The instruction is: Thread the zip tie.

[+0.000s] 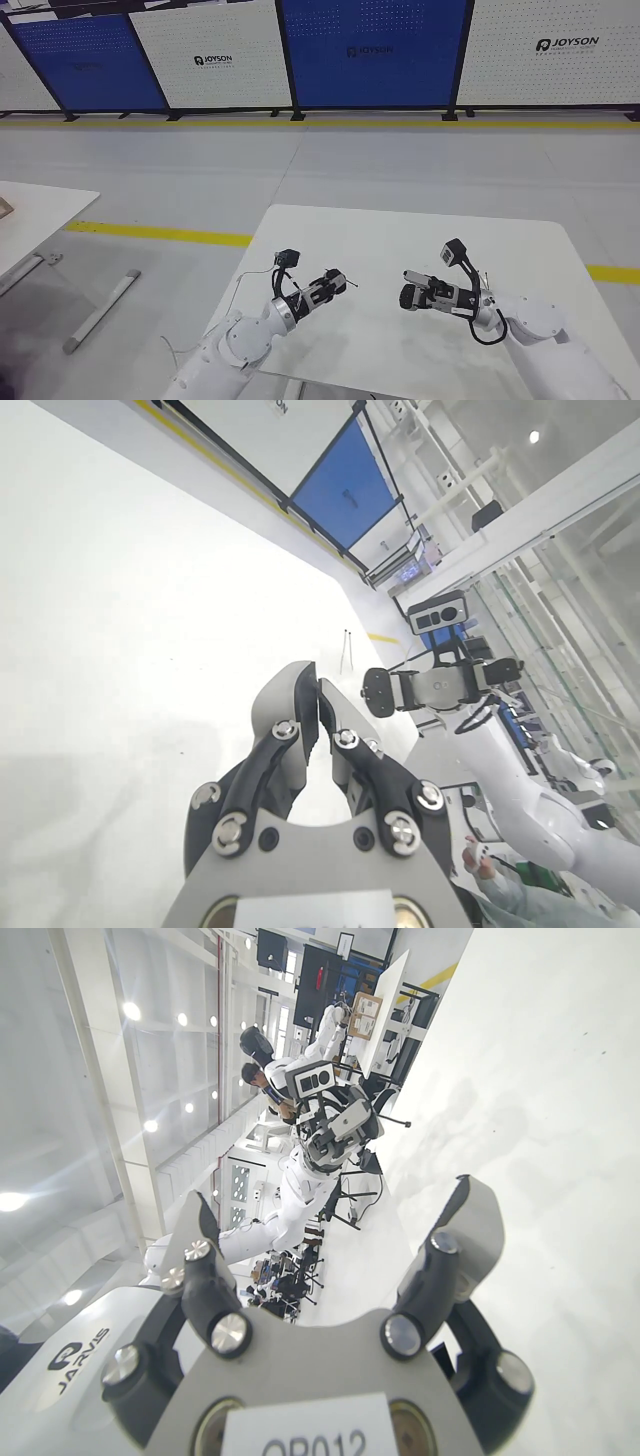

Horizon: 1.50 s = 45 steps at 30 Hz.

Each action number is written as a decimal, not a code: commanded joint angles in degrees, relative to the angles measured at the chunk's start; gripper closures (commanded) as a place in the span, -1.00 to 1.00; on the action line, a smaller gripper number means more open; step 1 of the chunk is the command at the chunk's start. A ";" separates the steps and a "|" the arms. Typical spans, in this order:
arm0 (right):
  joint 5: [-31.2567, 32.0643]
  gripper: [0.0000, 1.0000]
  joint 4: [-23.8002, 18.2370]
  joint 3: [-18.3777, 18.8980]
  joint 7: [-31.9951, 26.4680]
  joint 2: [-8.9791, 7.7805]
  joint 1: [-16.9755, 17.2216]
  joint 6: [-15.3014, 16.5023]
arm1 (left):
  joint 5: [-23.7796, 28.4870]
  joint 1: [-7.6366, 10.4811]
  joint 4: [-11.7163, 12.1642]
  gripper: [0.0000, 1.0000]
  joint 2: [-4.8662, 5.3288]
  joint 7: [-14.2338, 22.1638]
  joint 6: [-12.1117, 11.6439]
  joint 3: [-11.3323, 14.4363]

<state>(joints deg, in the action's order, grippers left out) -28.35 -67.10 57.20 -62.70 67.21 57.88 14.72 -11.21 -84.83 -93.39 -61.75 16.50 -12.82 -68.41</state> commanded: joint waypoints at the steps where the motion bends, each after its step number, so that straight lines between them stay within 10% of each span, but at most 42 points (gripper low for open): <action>1: 0.00 -1.00 0.00 0.00 0.00 0.00 0.00 0.00 | 0.12 -0.02 -0.03 1.00 0.00 0.04 -0.05 0.00; 11: 0.00 -1.00 0.00 0.00 0.00 0.00 0.00 0.00 | 0.32 -0.04 -0.05 1.00 -0.02 -0.07 -0.01 0.04; 19: 0.00 -1.00 0.00 0.00 0.00 0.00 0.00 0.00 | 16.92 -0.64 -3.43 1.00 -0.19 1.00 -1.33 -3.80; 27: 0.00 -1.00 0.00 0.00 0.00 0.00 0.00 0.00 | 36.15 -2.65 -12.49 1.00 0.38 7.98 3.58 -11.19; 39: 0.00 -1.00 0.00 0.00 0.00 0.00 0.00 0.00 | 35.82 -2.68 -12.80 1.00 0.51 8.01 4.13 -12.26; 45: 0.00 -1.00 0.00 0.00 0.00 0.00 0.00 0.00 | 46.77 -2.72 -15.52 1.00 0.10 8.29 4.04 -13.57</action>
<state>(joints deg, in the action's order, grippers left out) -28.35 -67.10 57.20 -62.70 67.21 57.88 14.72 32.69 -87.38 -108.45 -61.63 24.28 -9.06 -81.42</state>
